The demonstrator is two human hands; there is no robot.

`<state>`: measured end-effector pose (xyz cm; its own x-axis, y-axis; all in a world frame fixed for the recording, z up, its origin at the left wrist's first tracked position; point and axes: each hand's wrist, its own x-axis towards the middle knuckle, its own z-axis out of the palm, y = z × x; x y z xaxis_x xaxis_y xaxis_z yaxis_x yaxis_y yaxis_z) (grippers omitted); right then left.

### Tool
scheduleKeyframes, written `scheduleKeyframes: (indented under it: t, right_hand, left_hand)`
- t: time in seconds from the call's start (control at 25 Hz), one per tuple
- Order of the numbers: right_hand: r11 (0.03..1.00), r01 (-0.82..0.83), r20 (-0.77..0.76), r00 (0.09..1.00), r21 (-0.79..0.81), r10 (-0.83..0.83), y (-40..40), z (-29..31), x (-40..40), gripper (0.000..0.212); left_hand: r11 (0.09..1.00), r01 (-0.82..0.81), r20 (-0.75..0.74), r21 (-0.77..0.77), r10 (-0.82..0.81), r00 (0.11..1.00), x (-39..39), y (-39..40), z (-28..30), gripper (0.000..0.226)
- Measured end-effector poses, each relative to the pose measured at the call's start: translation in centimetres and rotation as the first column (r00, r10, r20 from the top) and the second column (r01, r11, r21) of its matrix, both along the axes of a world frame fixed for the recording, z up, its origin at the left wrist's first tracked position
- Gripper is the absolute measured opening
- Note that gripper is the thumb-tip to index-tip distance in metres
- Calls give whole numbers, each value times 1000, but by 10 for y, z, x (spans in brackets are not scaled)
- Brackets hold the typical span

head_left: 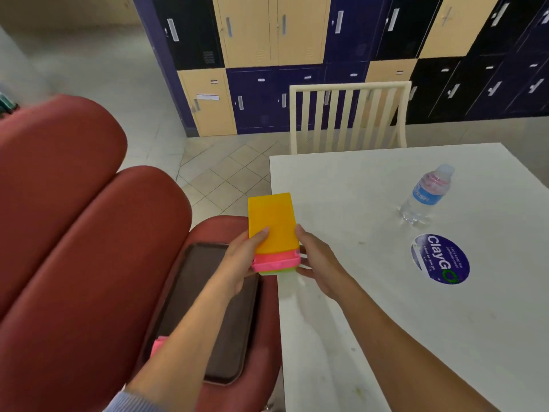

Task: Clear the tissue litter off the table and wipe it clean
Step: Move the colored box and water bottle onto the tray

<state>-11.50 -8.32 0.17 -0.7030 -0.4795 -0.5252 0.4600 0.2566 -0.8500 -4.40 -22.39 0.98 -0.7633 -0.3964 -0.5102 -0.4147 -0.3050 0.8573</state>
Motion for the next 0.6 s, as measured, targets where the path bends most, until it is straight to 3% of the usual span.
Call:
scheduleKeyframes:
  t: [0.2, 0.6]
  right_hand:
    - [997, -69, -1, 998, -32, 69, -28, 0, 39, 36]
    - [994, -99, 50, 994, -49, 102, -118, -49, 93, 38]
  left_hand:
    - [999, -45, -12, -5, 45, 999, 45, -29, -1, 31]
    - [1000, 1, 11, 9, -1, 1000, 102, -129, -47, 28]
